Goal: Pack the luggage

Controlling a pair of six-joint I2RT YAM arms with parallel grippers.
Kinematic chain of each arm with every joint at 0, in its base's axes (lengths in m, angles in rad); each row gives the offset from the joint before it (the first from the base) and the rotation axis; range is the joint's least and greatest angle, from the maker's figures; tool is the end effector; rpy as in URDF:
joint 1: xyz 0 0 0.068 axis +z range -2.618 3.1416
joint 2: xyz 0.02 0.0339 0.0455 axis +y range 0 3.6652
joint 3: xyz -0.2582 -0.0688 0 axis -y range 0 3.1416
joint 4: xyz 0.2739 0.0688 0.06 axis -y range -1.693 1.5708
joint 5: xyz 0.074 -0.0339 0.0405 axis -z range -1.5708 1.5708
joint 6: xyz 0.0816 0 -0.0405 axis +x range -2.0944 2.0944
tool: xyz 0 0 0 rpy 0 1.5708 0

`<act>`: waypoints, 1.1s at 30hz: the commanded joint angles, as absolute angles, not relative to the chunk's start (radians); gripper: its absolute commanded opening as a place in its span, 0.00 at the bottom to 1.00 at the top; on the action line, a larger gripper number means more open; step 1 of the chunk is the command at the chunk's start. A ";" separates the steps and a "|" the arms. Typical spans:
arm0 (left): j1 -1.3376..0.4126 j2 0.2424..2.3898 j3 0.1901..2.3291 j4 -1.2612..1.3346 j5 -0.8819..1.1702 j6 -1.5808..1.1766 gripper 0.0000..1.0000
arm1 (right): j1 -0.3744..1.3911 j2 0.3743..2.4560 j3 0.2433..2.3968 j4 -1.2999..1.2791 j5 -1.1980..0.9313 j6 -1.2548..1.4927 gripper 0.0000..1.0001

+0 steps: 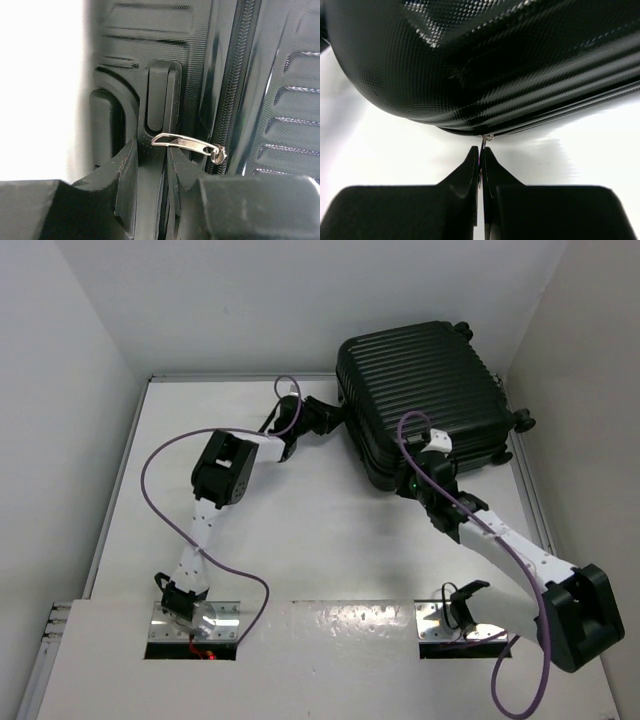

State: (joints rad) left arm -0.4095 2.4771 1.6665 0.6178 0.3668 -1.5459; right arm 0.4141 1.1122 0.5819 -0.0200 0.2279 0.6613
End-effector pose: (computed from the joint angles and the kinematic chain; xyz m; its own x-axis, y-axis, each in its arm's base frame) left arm 0.5414 -0.2669 0.0868 -0.6987 -0.7140 0.0443 -0.1584 0.0941 -0.9829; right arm 0.2850 0.1051 0.1780 -0.5103 0.4292 -0.7452 0.1238 0.8942 0.4302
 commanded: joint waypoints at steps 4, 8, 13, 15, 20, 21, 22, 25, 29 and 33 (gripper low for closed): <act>-0.474 2.362 1.506 0.653 0.431 -1.612 0.00 | 0.531 1.135 0.584 0.069 0.235 0.785 0.00; -0.508 2.352 1.493 0.605 0.442 -1.542 0.00 | 0.528 1.132 0.615 0.015 0.166 0.830 0.00; -0.518 2.338 1.466 0.618 0.424 -1.514 0.00 | 0.493 1.169 0.644 0.009 0.035 0.858 0.00; -0.518 2.338 1.466 0.597 0.423 -1.491 0.00 | 0.465 1.178 0.650 0.037 -0.018 0.836 0.00; -0.499 2.277 1.411 0.568 0.391 -1.394 0.00 | 0.434 1.118 0.637 0.090 -0.069 0.645 0.02; -0.482 2.267 1.401 0.568 0.391 -1.385 0.00 | 0.431 1.111 0.635 0.104 -0.090 0.552 0.01; -0.471 2.258 1.390 0.557 0.391 -1.375 0.00 | 0.422 1.089 0.640 0.110 -0.107 0.528 0.01; -0.417 2.249 1.405 0.478 0.429 -1.290 0.00 | 0.417 1.080 0.658 0.103 -0.272 0.436 0.36; -0.362 2.249 1.450 0.388 0.480 -1.157 0.26 | 0.413 1.063 0.715 -0.050 -0.385 0.328 0.69; -0.330 2.200 1.450 0.333 0.453 -1.044 0.34 | 0.385 0.953 0.726 -0.115 -0.335 0.264 0.73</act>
State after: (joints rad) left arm -0.3584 2.2700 1.4521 0.4770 0.3965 -1.1992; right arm 0.4046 1.0355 0.6704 -0.0933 -0.3103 0.3618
